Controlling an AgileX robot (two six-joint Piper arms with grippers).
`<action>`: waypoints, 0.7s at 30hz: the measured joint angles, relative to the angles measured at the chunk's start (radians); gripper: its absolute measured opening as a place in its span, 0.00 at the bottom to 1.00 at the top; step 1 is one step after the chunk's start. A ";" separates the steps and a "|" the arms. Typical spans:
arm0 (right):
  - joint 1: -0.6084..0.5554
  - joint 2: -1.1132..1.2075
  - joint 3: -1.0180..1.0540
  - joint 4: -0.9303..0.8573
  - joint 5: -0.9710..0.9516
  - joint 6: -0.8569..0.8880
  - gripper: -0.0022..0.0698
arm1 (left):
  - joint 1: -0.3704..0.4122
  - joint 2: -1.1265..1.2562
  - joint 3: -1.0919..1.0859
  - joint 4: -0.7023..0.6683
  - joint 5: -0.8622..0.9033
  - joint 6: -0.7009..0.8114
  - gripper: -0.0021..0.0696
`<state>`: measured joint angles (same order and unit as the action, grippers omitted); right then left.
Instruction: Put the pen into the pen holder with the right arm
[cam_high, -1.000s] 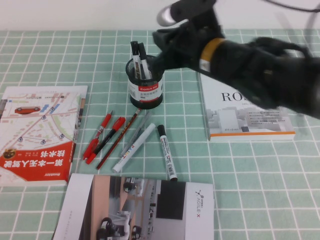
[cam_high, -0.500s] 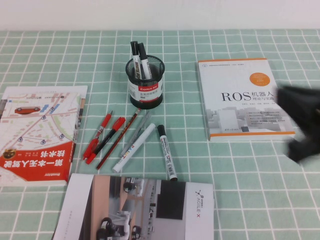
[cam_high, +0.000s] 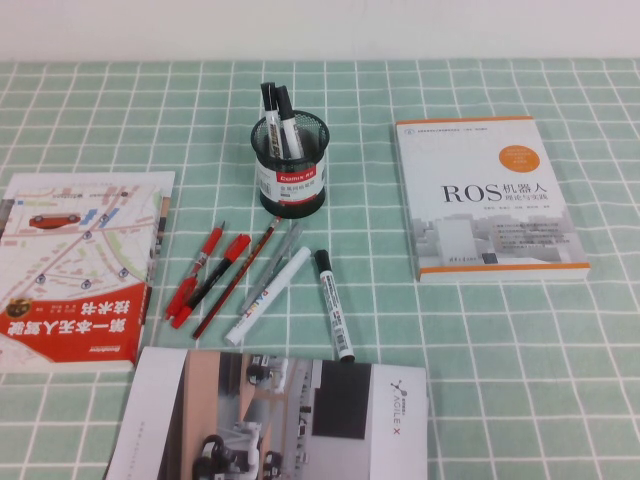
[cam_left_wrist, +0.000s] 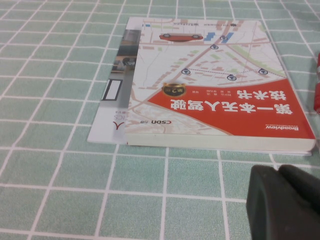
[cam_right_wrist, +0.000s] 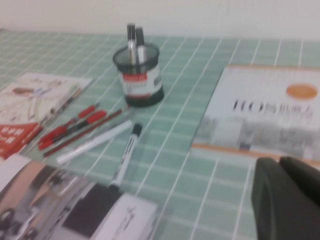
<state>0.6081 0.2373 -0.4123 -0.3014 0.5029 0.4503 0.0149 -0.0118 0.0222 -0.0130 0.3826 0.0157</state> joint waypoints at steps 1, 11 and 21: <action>0.000 -0.007 0.012 0.014 0.002 0.000 0.00 | 0.000 0.000 0.000 0.000 0.000 0.000 0.02; 0.000 -0.014 0.080 0.062 0.036 -0.003 0.00 | 0.000 0.000 0.000 0.000 0.000 0.000 0.02; -0.025 -0.026 0.220 -0.121 -0.031 0.158 0.00 | 0.000 0.000 0.000 0.000 0.000 0.000 0.02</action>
<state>0.5829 0.2115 -0.1927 -0.4228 0.4720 0.6088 0.0149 -0.0118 0.0222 -0.0130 0.3826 0.0157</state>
